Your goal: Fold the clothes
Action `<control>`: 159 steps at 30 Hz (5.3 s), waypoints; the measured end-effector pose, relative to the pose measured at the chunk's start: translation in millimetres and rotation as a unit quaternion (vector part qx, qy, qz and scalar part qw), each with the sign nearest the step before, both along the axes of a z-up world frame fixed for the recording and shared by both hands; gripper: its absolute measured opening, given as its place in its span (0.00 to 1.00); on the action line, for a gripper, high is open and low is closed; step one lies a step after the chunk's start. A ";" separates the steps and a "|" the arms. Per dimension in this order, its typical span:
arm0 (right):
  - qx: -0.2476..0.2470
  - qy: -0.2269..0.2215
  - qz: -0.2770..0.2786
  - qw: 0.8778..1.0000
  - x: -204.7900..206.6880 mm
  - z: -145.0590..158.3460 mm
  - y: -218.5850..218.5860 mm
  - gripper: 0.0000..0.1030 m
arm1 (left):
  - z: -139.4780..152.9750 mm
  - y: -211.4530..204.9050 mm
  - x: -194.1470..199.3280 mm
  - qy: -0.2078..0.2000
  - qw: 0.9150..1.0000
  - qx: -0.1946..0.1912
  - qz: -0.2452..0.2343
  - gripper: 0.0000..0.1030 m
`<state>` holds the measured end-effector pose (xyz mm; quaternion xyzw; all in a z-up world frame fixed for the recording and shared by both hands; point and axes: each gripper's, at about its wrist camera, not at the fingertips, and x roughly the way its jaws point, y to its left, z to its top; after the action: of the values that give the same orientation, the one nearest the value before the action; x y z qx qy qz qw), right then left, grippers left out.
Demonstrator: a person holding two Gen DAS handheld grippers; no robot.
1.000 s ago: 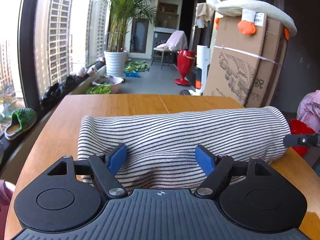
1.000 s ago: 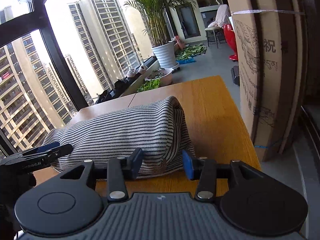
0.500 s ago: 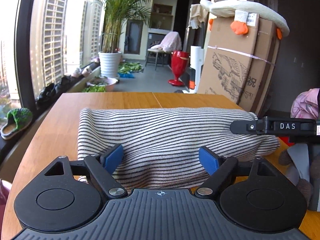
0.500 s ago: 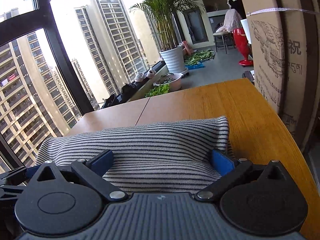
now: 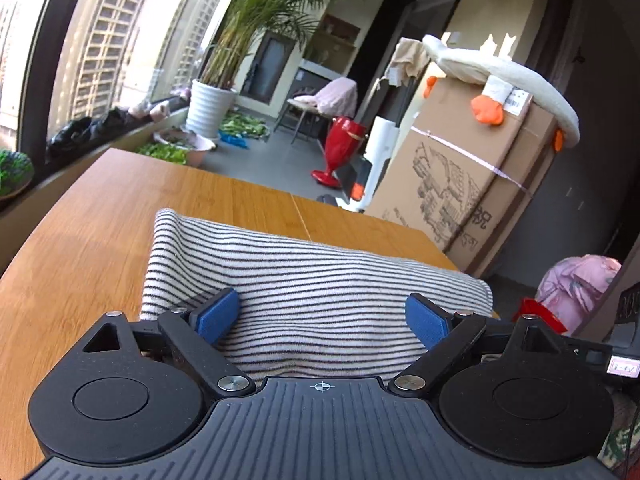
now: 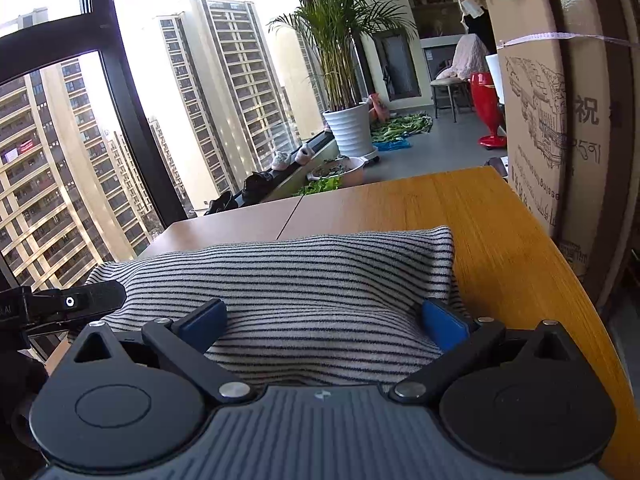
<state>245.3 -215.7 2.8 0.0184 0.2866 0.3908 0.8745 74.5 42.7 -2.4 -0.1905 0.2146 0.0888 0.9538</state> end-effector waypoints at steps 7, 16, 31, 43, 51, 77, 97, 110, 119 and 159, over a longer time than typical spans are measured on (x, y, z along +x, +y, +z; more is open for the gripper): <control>-0.074 -0.047 -0.006 0.996 -27.4 15.4 16.6 1.00 | -5.8 -8.8 -5.7 0.019 0.999 0.027 -0.009 0.91; -0.076 -0.050 0.014 0.996 -13.5 7.2 32.0 1.00 | -5.5 -13.3 -5.9 0.019 0.999 0.039 -0.009 0.93; -0.082 -0.080 -0.004 0.993 -37.2 8.2 25.2 1.00 | -2.7 -25.3 -8.9 0.023 0.997 0.071 0.016 0.98; 0.033 0.053 0.031 0.998 -111.5 3.8 -116.1 1.00 | -5.4 -67.3 -117.3 0.084 0.996 0.027 0.022 1.00; 0.119 0.071 0.003 0.990 -121.1 -14.9 -142.1 1.00 | -14.1 -52.1 -168.7 0.024 0.997 -0.022 0.066 1.00; 0.123 0.056 -0.050 0.990 1.6 -23.2 -37.3 1.00 | -26.0 79.4 -36.4 -0.038 0.987 -0.099 0.120 1.00; 0.014 0.059 0.059 0.996 25.3 31.3 19.0 1.00 | 25.9 95.3 -5.9 -0.041 0.999 -0.027 -0.008 1.00; 0.008 0.037 0.034 0.999 137.1 20.8 128.3 1.00 | 7.9 127.4 144.0 -0.013 0.999 -0.011 0.029 1.00; -0.156 -0.110 0.042 0.981 85.4 3.7 162.8 1.00 | -5.4 89.4 149.5 0.053 0.991 0.111 0.050 1.00; -0.055 -0.038 -0.116 0.991 25.3 -1.6 102.7 1.00 | 1.8 31.7 85.4 0.061 0.985 0.118 0.111 1.00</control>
<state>270.6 -113.0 1.2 -0.0117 0.2700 0.2705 0.9240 159.9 74.3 -0.6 -0.0940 0.2380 0.2301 0.9389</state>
